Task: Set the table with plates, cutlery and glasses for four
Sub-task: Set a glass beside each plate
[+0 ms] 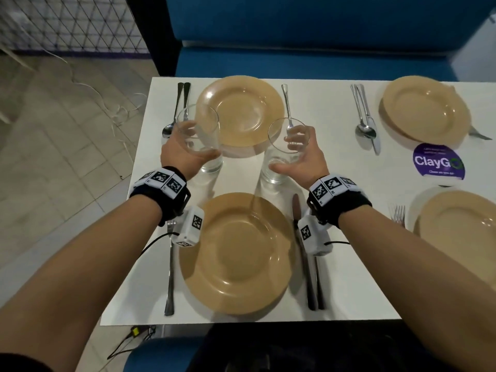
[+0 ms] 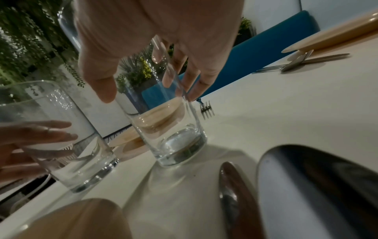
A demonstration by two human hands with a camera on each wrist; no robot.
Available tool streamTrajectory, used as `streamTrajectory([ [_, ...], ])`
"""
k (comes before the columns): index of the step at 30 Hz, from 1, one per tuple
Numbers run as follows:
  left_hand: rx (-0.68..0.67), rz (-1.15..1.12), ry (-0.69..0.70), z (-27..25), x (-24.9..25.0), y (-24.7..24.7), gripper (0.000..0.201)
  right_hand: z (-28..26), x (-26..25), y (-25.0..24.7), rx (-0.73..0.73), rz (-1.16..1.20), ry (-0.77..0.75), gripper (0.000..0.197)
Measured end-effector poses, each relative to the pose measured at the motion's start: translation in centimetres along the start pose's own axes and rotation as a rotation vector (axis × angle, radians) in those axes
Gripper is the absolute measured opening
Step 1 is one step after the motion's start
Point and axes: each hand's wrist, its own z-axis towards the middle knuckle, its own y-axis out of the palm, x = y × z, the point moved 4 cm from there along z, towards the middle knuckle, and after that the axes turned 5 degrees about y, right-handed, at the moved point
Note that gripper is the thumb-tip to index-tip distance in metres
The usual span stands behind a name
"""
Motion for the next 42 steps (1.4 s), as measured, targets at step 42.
streamTrajectory([
  [42, 0.058, 0.056, 0.007, 0.7, 0.3, -1.8, 0.073, -2.8, 1.5, -0.3, -0.090, -0.181, 0.005, 0.074],
])
